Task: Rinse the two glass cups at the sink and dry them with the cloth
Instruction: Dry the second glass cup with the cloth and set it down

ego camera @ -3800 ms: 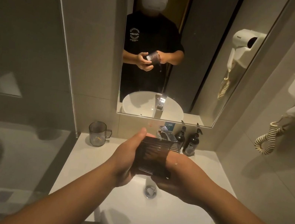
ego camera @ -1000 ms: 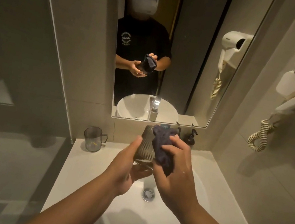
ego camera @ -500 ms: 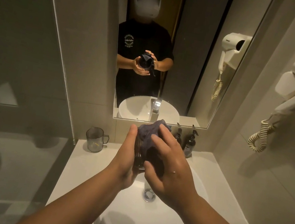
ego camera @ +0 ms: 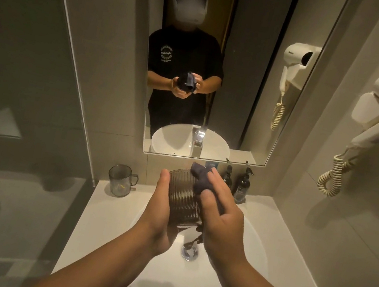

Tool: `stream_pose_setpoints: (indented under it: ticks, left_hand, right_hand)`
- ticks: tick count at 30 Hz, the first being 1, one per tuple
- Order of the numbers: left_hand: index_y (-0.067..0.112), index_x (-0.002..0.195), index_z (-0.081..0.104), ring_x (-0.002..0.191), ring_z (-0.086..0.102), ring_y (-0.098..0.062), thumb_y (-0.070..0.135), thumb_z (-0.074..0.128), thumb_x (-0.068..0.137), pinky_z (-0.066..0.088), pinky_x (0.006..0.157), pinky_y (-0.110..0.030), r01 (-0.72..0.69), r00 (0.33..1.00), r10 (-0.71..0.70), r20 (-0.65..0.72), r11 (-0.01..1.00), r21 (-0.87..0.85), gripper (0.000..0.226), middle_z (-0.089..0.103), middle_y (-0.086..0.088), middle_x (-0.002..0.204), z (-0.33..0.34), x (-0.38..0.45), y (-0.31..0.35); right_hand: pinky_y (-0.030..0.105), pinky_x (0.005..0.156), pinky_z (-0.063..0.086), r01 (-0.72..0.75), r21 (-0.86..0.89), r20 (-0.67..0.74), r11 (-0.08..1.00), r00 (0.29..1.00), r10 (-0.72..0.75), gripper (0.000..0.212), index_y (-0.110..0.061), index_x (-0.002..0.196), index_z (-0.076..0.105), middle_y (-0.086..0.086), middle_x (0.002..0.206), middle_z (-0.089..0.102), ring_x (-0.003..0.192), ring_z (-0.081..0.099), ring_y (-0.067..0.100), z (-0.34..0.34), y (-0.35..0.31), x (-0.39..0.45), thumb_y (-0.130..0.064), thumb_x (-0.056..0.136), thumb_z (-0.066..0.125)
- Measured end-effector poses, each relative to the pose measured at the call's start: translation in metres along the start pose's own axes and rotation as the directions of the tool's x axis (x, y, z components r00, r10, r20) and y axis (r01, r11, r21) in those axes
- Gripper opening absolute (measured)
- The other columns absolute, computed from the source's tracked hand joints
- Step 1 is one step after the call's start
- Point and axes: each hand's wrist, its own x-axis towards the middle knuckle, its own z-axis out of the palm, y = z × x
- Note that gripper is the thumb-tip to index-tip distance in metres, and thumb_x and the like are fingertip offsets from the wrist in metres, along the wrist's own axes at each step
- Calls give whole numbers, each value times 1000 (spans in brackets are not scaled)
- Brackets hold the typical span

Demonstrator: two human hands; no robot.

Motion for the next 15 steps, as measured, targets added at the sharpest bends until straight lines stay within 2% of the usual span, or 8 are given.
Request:
stream_pose_setpoints:
  ticks: [3,5,6,8,9,10,12,15]
  left_hand:
    - [17,113,75,107,70,-35,75,19,93,51,99,-49,22,1000,-21,17,1000,-21,83,73,-19,117,-4,3,1]
    - [15,117,73,105,70,-34,75,20,93,51,96,-47,37,999,-37,15,999,-16,84,73,-18,118,-3,6,4]
    - [15,118,72,104,71,-33,74,21,93,52,95,-47,32,999,-32,-7,999,-5,82,73,-18,117,-2,7,5]
    - [17,118,69,103,72,-31,67,24,98,56,93,-48,-29,994,38,-101,995,91,70,74,-16,114,0,11,6]
    - [18,114,68,101,72,-30,63,27,100,58,90,-48,-61,981,91,-171,984,170,62,74,-16,112,1,14,6]
    - [18,108,66,99,72,-29,59,28,102,60,85,-46,-100,958,157,-240,967,236,56,74,-17,110,3,14,7]
    - [19,106,66,95,73,-25,59,29,101,59,84,-41,-147,951,205,-230,958,246,55,75,-13,105,8,10,6]
    - [27,118,69,107,72,-21,71,27,94,55,96,-43,-99,991,113,-78,981,168,66,77,-4,111,12,4,4]
  right_hand:
    - [52,93,54,-210,297,-25,932,974,227,28,-40,119,65,3,127,65,115,64,23,1,-5,9,-30,95,55]
    - [49,91,56,-272,385,-28,882,952,306,29,-31,124,64,6,122,68,109,67,23,1,-7,13,-23,99,50]
    - [45,87,58,-274,380,-34,884,951,309,29,-32,123,64,6,121,68,108,68,22,1,-9,13,-24,99,50]
    - [37,78,59,-183,193,-78,964,977,201,28,-44,119,62,2,124,66,108,65,20,-2,-9,11,-32,96,53]
    - [37,84,58,-85,15,-83,996,993,86,32,-48,121,59,-2,130,63,115,62,18,-4,-8,10,-37,92,54]
    - [36,97,53,30,-172,-49,985,998,-40,38,-48,127,54,-8,139,56,125,54,12,-7,-7,9,-39,89,54]
    - [29,113,38,258,-409,73,875,965,-251,46,-41,136,46,-14,150,40,139,36,3,-9,-2,7,-37,91,53]
    - [35,115,33,489,-583,217,649,863,-456,45,-23,139,50,-1,152,39,146,29,17,-7,10,6,-32,94,52]
